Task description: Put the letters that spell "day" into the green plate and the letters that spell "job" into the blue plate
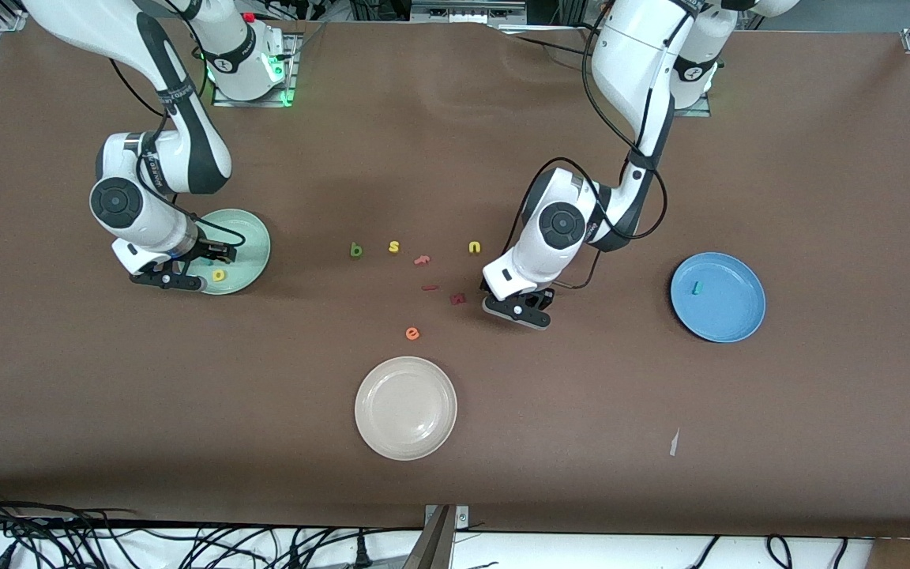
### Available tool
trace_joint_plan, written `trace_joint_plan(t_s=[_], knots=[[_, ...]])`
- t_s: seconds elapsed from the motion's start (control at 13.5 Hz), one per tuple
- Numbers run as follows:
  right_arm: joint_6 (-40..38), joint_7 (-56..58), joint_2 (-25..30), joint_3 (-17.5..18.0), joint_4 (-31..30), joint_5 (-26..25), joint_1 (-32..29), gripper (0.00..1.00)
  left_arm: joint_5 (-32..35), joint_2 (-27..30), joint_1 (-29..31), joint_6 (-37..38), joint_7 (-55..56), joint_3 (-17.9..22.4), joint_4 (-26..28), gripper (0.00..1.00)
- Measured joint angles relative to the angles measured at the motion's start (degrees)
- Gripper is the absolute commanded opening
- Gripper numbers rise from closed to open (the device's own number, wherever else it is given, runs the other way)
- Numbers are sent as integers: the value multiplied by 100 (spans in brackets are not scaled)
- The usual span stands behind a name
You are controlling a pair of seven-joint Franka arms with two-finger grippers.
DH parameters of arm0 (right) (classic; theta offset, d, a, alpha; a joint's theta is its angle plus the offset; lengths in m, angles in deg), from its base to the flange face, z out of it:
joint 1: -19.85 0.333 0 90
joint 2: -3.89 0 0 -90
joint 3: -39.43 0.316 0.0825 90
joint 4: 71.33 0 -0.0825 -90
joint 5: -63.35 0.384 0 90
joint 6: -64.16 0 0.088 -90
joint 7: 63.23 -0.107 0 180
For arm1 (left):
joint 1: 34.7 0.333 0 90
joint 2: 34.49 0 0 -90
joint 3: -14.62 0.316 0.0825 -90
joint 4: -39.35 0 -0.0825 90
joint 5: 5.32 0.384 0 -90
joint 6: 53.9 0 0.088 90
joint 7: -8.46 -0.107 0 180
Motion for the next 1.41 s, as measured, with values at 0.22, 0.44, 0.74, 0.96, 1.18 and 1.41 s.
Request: trace_joint_plan(t_s=[0.22, 0.44, 0.74, 0.96, 1.18, 1.41], knots=[[-345, -74, 110, 191, 220, 16, 28, 100, 0, -95, -93, -8, 0, 76, -15, 79], [-1030, -712, 156, 616, 697, 39, 50, 100, 0, -108, -120, -7, 0, 121, -15, 71], [-1196, -2384, 146, 1468, 951, 58, 77, 100, 0, -123, -137, -1, 0, 173, -41, 53], [-963, -3611, 44, 1950, 950, 59, 125, 100, 0, -124, -152, 13, 0, 187, -51, 50], [-525, -4665, -285, 2256, 927, 60, 177, 99, 0, -123, -160, 17, 0, 191, -64, 42], [-6, -5350, -625, 2301, 917, 60, 391, 99, 0, -121, -165, 20, 1, 198, -74, 33]])
